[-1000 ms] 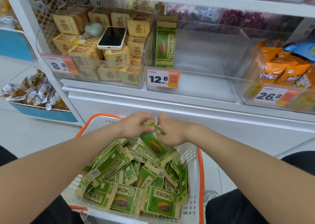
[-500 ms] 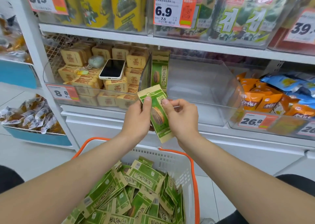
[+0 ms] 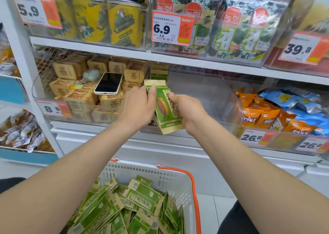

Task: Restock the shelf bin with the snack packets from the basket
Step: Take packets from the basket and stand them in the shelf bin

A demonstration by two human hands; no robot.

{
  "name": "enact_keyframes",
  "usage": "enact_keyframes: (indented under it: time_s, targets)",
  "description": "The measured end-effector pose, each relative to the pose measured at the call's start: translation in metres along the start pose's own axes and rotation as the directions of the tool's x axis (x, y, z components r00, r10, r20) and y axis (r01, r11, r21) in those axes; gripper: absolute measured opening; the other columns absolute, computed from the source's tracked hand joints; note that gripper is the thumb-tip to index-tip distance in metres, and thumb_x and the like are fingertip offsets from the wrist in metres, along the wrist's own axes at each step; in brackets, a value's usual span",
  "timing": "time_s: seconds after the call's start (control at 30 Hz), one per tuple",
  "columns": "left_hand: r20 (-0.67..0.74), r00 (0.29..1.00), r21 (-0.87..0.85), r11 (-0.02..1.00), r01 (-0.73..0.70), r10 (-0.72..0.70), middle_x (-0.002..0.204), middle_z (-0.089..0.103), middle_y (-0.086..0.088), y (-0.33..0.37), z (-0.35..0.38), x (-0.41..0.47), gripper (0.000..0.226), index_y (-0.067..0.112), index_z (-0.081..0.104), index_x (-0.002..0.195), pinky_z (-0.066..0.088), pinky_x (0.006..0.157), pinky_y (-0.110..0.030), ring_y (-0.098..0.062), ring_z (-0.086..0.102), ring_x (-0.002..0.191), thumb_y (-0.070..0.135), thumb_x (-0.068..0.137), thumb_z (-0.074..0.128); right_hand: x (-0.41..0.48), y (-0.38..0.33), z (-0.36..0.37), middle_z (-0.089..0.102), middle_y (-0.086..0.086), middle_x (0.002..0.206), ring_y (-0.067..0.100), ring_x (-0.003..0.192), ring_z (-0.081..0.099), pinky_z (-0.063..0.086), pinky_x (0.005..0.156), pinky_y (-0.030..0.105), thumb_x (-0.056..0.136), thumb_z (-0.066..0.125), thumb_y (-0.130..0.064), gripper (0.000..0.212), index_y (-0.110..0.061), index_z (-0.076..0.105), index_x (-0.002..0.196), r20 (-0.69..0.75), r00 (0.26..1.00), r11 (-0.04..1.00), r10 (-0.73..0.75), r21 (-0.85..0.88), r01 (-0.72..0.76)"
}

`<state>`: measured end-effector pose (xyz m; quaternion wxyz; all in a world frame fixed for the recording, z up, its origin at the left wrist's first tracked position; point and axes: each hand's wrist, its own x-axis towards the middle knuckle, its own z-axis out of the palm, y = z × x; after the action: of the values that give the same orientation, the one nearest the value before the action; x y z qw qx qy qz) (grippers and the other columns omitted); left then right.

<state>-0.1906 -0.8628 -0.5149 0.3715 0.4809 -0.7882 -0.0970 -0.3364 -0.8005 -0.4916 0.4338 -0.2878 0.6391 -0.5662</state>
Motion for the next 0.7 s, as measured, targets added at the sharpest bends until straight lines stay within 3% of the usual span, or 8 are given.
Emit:
enact_keyframes:
  time_s: [0.07, 0.13, 0.2, 0.27, 0.33, 0.4, 0.6, 0.7]
  targets:
    - [0.01, 0.999, 0.096, 0.994, -0.046, 0.045, 0.103, 0.056, -0.004, -0.005, 0.001, 0.006, 0.061, 0.021, 0.064, 0.084, 0.042, 0.091, -0.046, -0.029, 0.05, 0.101, 0.052, 0.111, 0.019, 0.012, -0.009, -0.004, 0.078, 0.013, 0.089, 0.028, 0.071, 0.076, 0.065, 0.06, 0.043, 0.095, 0.076, -0.023, 0.025, -0.003, 0.068, 0.107, -0.076, 0.997, 0.998, 0.012, -0.053, -0.016]
    - [0.015, 0.998, 0.147, 0.987, -0.07, 0.069, 0.122, 0.051, -0.004, -0.008, 0.002, 0.007, 0.049, 0.02, 0.069, 0.101, 0.037, 0.098, -0.046, -0.026, 0.042, 0.11, 0.044, 0.112, 0.027, 0.03, -0.014, -0.008, 0.075, 0.013, 0.089, 0.022, 0.064, 0.072, 0.061, 0.051, 0.037, 0.096, 0.076, -0.023, 0.031, -0.002, 0.058, 0.11, -0.124, 0.992, 0.995, -0.011, -0.099, -0.001]
    - [0.024, 0.995, 0.188, 0.977, -0.101, 0.099, 0.145, 0.045, -0.008, -0.016, 0.006, 0.007, 0.031, 0.02, 0.064, 0.128, 0.037, 0.108, -0.049, -0.031, 0.041, 0.127, 0.03, 0.11, 0.041, 0.045, -0.017, -0.011, 0.075, 0.016, 0.101, 0.026, 0.077, 0.075, 0.065, 0.068, 0.046, 0.094, 0.078, -0.024, 0.047, 0.001, 0.05, 0.122, -0.125, 0.992, 0.995, 0.008, -0.097, -0.02]
    - [0.104, 0.992, 0.178, 0.98, -0.083, 0.066, 0.157, 0.037, -0.011, -0.026, 0.011, 0.009, 0.038, 0.019, 0.055, 0.142, 0.039, 0.111, -0.052, -0.036, 0.041, 0.137, 0.02, 0.105, 0.049, 0.059, -0.015, -0.01, 0.074, 0.019, 0.109, 0.033, 0.089, 0.077, 0.063, 0.081, 0.058, 0.09, 0.083, -0.023, 0.057, 0.001, 0.045, 0.125, -0.114, 0.993, 0.997, 0.026, -0.071, -0.034]
    - [0.183, 0.982, 0.153, 0.986, -0.069, 0.041, 0.157, 0.037, -0.008, -0.033, 0.014, 0.009, 0.042, 0.022, 0.053, 0.144, 0.051, 0.096, -0.05, -0.035, 0.056, 0.125, 0.016, 0.103, 0.048, 0.078, -0.01, -0.009, 0.073, 0.022, 0.11, 0.036, 0.091, 0.077, 0.061, 0.082, 0.062, 0.086, 0.086, -0.017, 0.052, -0.001, 0.044, 0.112, -0.091, 0.996, 0.999, 0.025, -0.023, -0.027]
    - [0.186, 0.981, 0.179, 0.979, -0.092, 0.058, 0.154, 0.039, -0.005, -0.037, 0.016, 0.009, 0.041, 0.026, 0.054, 0.141, 0.053, 0.081, -0.046, -0.034, 0.062, 0.111, 0.016, 0.102, 0.047, 0.091, -0.004, -0.005, 0.072, 0.021, 0.114, 0.035, 0.096, 0.076, 0.061, 0.084, 0.06, 0.08, 0.09, -0.018, 0.058, -0.002, 0.046, 0.113, -0.064, 0.998, 0.995, 0.015, -0.1, -0.021]
    - [0.124, 0.984, 0.225, 0.963, -0.152, 0.126, 0.148, 0.043, -0.005, -0.045, 0.024, 0.008, 0.045, 0.027, 0.047, 0.142, 0.048, 0.068, -0.043, -0.036, 0.063, 0.096, 0.015, 0.099, 0.048, 0.095, -0.001, 0.012, 0.078, 0.013, 0.095, 0.022, 0.08, 0.079, 0.066, 0.072, 0.041, 0.087, 0.085, -0.016, 0.044, -0.005, 0.055, 0.118, 0.046, 0.993, 0.909, 0.104, -0.409, -0.077]
    - [0.105, 0.985, 0.241, 0.958, -0.157, 0.135, 0.146, 0.044, -0.005, -0.047, 0.026, 0.009, 0.042, 0.027, 0.048, 0.139, 0.043, 0.066, -0.04, -0.034, 0.064, 0.094, 0.017, 0.099, 0.048, 0.093, -0.002, 0.021, 0.074, 0.007, 0.108, 0.023, 0.102, 0.073, 0.06, 0.092, 0.042, 0.09, 0.082, -0.031, 0.038, -0.008, 0.062, 0.112, 0.103, 0.985, 0.759, 0.142, -0.65, -0.042]
